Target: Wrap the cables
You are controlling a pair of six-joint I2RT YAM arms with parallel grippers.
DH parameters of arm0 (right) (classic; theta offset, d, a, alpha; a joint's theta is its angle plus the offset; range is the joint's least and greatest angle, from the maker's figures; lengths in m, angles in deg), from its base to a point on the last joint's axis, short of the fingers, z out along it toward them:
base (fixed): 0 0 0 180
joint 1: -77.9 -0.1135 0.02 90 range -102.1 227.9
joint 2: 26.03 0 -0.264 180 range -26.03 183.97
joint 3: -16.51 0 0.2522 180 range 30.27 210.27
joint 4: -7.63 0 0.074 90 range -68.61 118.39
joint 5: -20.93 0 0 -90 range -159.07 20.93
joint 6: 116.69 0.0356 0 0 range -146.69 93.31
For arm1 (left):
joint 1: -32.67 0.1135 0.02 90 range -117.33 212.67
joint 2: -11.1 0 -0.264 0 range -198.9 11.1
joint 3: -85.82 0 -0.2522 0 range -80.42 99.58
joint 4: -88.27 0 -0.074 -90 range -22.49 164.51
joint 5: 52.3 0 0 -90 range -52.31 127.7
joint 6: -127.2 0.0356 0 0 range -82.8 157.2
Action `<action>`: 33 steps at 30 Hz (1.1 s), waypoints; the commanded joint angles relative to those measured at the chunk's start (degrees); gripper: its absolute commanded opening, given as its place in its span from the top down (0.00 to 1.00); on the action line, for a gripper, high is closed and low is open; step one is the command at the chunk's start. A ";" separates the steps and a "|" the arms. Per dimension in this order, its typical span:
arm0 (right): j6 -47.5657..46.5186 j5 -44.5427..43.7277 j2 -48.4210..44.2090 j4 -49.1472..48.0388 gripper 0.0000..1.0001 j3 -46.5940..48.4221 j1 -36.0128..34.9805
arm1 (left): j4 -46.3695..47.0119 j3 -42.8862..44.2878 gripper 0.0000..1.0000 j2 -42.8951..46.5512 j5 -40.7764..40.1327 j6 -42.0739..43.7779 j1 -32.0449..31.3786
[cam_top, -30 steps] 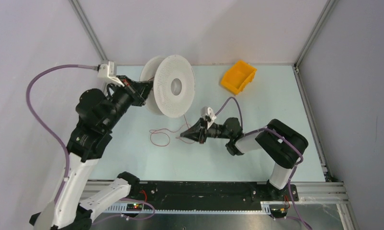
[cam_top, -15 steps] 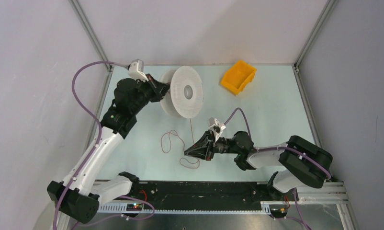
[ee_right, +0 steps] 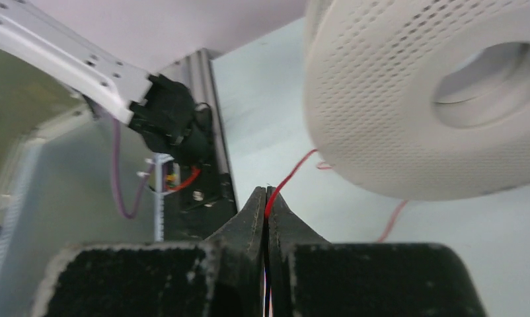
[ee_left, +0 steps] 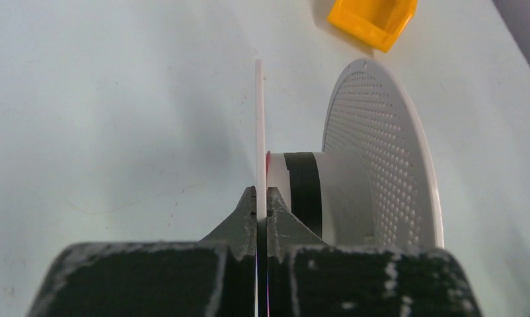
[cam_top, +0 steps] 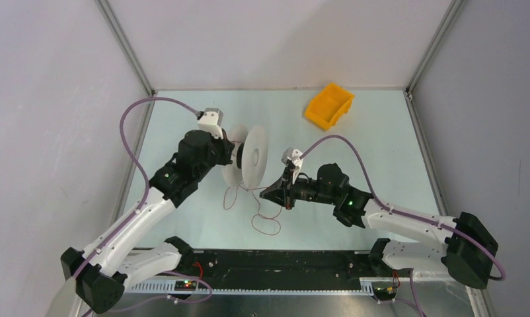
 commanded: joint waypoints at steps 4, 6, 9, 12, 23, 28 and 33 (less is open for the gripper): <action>-19.03 -13.56 -3.43 16.51 0.99 6.01 -1.30 | -3.24 -0.23 1.00 1.71 -8.74 4.47 -3.16; -24.05 -16.15 -3.51 17.04 0.99 7.04 -2.25 | -4.62 -0.03 1.00 1.53 -9.59 4.54 -3.80; -32.65 -20.48 -3.41 17.99 0.98 9.25 -5.18 | -6.47 0.36 1.00 1.19 -12.14 5.13 -5.35; -39.93 -24.67 -3.29 15.92 0.95 9.52 -8.56 | -7.92 0.92 1.00 0.26 -13.25 5.18 -5.76; -57.52 -36.38 5.44 -5.13 0.95 10.53 -12.70 | -11.20 0.06 1.00 -1.23 -11.92 3.91 -6.30; -58.68 -37.11 9.35 -2.38 0.93 15.15 -10.07 | -11.21 -0.83 1.00 1.16 -7.49 6.66 -6.41; -51.01 -31.56 10.25 5.55 0.91 19.43 -4.40 | -11.46 -1.72 1.00 4.39 -2.07 9.27 -6.43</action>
